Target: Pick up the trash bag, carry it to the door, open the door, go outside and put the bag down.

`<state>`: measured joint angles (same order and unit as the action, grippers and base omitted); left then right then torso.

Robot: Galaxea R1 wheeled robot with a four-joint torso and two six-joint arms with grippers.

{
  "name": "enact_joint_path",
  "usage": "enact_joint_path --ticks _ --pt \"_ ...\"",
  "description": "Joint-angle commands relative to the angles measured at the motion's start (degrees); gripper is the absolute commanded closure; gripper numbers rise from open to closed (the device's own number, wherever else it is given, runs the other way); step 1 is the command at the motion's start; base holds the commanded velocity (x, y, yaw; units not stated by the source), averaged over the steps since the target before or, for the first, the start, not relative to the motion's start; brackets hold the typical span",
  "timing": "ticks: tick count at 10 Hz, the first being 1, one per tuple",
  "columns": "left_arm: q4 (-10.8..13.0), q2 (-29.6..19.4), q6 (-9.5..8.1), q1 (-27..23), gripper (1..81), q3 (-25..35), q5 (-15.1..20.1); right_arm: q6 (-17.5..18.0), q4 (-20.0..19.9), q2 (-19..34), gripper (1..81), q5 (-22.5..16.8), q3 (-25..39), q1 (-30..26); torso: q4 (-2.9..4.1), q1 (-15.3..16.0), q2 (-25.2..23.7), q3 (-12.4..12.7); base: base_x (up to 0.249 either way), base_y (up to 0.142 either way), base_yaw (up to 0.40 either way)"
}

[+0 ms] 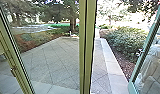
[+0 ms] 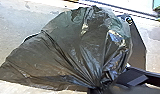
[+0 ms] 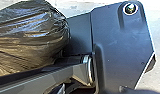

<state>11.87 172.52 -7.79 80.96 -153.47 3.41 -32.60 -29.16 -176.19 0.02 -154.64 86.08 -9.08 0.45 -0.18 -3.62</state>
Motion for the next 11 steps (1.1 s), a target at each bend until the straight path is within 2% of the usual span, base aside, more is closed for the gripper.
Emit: enact_joint_path --ticks 1,11 --pt "0.43 -0.07 0.06 -3.21 81.1 0.18 2.91 -0.36 0.51 -0.42 1.0 -3.10 0.40 -1.74 0.00 0.00 0.00 0.00 0.000 0.000 -0.275" --pt "0.08 -0.24 -0.03 -3.21 81.1 0.18 3.00 -0.36 1.56 -0.94 1.0 -2.93 0.40 -1.65 0.00 0.00 0.00 0.00 0.000 0.000 -0.246"
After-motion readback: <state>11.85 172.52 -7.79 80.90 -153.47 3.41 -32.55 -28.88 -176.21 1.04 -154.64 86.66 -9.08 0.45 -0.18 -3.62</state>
